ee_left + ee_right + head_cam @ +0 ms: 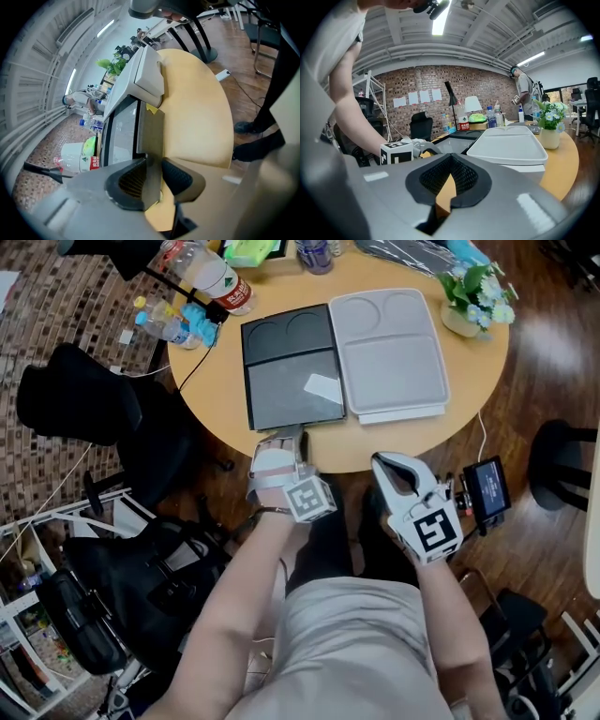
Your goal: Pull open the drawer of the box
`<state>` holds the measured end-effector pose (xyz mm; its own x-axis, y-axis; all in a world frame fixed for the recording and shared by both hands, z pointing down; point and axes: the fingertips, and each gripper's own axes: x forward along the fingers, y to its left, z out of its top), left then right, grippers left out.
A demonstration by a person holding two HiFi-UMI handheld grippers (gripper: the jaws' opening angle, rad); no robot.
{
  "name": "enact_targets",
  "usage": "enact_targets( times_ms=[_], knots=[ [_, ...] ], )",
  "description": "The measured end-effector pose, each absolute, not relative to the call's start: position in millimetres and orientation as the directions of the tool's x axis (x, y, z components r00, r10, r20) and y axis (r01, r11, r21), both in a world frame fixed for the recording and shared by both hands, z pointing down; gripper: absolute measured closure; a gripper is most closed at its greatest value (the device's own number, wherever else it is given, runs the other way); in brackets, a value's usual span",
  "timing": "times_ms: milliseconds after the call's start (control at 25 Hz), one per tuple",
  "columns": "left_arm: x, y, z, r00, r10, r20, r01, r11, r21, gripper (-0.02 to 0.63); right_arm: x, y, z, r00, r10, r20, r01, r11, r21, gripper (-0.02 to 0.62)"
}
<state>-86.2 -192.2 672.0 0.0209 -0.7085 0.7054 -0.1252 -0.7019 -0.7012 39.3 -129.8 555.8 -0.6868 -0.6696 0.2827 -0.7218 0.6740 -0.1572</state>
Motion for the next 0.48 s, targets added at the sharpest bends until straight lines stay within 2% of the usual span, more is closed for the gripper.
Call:
enact_targets(
  times_ms=[80,480],
  knots=[
    [-86.5,-195.6,668.1,0.026,-0.720,0.693,-0.122,-0.690,-0.713,0.534,37.1,-130.3,555.6,-0.689,-0.668,0.281,-0.720,0.676,-0.158,0.594],
    [-81.7,-183.4,661.8,0.058,-0.670,0.740,-0.143,-0.739,-0.659,0.562,21.4,-127.9,547.3,-0.715,-0.636,0.290,-0.689,0.711,-0.138,0.594]
  ],
)
